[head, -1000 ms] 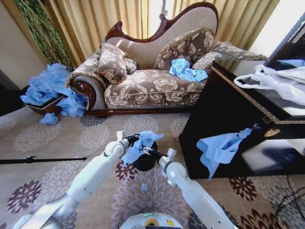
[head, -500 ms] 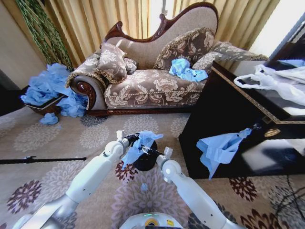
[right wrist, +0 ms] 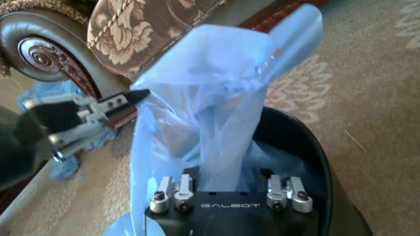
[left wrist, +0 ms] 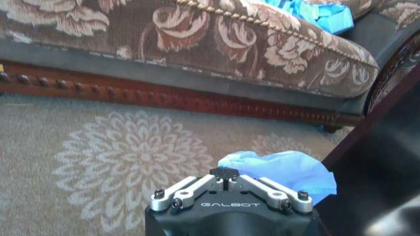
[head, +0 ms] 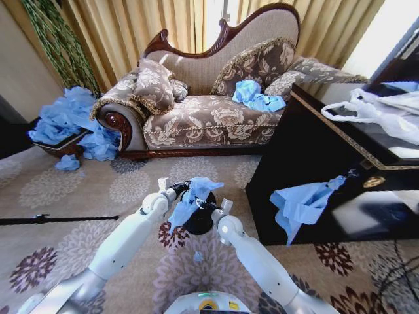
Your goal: Place a garbage bag over the trash bin.
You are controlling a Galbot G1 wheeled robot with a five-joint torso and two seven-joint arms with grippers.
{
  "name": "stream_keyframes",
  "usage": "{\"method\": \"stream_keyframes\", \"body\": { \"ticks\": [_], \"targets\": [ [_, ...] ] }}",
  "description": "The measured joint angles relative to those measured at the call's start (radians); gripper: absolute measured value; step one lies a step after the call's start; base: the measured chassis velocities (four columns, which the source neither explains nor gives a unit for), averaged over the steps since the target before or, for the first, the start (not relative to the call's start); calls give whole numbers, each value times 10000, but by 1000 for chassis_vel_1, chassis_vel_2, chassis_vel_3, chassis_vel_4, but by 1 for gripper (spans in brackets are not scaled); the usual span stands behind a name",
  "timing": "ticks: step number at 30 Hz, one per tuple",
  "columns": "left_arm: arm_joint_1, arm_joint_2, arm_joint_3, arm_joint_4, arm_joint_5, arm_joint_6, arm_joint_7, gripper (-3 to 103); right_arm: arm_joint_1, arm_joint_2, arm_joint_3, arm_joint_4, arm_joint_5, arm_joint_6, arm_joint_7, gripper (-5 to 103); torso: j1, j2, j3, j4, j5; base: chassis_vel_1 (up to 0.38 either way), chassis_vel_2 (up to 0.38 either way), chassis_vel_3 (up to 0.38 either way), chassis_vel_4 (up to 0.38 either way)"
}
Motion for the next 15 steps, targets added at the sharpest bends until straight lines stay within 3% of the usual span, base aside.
{"method": "stream_keyframes", "body": {
  "ticks": [7,10,13,15],
  "targets": [
    [89,23,-187,-272,4,-128,-66,0,-46,-178,-54,31,-69,33,-38,23,0,0,0,-1,0,0,0,0,0],
    [176,70,-249,-486,11,-157,-127,0,-49,-229,-53,46,-157,57,-38,18,-1,0,0,0,0,0,0,0,0],
    [302,158,-369,-810,35,-185,-262,0,-89,-354,15,162,-399,121,39,2,0,0,0,0,1,0,0,0,0],
    [353,193,-419,-929,41,-196,-298,0,-112,-443,32,260,-491,146,68,-2,0,0,0,1,1,0,0,0,0]
  ]
}}
